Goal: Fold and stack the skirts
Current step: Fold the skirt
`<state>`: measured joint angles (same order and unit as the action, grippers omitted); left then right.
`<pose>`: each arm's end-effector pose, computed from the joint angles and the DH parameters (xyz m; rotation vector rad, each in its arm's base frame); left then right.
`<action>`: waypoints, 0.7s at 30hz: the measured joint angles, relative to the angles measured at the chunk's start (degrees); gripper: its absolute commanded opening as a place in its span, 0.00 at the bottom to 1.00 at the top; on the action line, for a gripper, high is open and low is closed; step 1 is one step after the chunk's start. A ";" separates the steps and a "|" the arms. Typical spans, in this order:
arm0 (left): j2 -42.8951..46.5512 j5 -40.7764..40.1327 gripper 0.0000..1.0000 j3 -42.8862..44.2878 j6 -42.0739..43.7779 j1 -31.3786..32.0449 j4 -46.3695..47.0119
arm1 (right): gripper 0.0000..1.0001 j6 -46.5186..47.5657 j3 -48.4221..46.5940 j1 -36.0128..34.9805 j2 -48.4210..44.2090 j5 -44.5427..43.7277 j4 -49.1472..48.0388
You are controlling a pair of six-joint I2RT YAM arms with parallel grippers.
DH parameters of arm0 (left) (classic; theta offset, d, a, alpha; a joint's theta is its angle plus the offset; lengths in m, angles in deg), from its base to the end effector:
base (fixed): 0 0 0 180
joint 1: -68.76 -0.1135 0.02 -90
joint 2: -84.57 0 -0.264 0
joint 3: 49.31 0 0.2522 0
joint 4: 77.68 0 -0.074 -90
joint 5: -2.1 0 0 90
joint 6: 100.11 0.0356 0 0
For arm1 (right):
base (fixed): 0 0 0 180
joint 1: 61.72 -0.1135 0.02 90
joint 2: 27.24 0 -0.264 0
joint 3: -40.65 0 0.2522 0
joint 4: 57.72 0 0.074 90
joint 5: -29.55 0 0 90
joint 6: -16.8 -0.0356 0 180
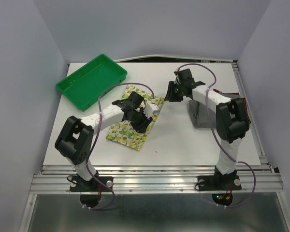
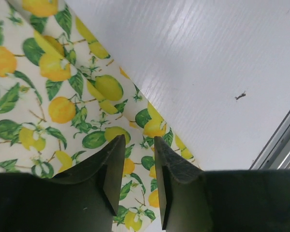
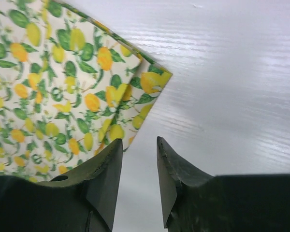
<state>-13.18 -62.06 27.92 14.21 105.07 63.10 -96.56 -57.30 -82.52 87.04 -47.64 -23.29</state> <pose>0.2690 -0.2169 0.1951 1.4448 2.1531 -0.6635 0.4079 0.1634 0.1990 -0.0446 2.5246 0.6005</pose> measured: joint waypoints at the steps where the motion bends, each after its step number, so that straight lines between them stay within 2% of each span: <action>1: 2.05 -0.44 0.44 -0.11 -0.92 0.02 0.66 | 0.38 -0.22 -0.26 0.17 -0.90 0.76 0.28; 5: 10.45 -4.02 0.43 -0.48 -3.93 0.00 2.34 | 0.36 -4.26 -3.80 0.68 -1.95 5.99 0.28; 7: 12.61 -5.70 0.40 -0.79 -4.35 0.02 2.45 | 0.36 -6.82 -4.55 0.50 -1.70 8.92 0.37; 10: 13.79 -8.44 0.40 -2.54 -4.74 0.07 1.66 | 0.34 -13.00 -1.81 -0.35 -1.68 13.18 -0.68; 16: 13.11 -11.93 0.44 -6.64 -4.72 1.31 -2.32 | 0.23 -28.55 25.73 -4.81 -8.13 20.35 -10.86; 18: 12.48 -12.74 0.43 -6.71 -4.74 2.03 -2.47 | 0.22 -31.43 30.69 -7.28 -8.46 21.77 -12.44; 21: 11.15 -13.57 0.43 -6.71 -4.28 2.62 -2.54 | 0.24 -32.33 30.73 -9.79 -8.50 23.15 -15.04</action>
<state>-2.04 -75.63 21.21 9.93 107.70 60.57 -128.88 -26.57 -92.31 78.54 -24.49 -38.33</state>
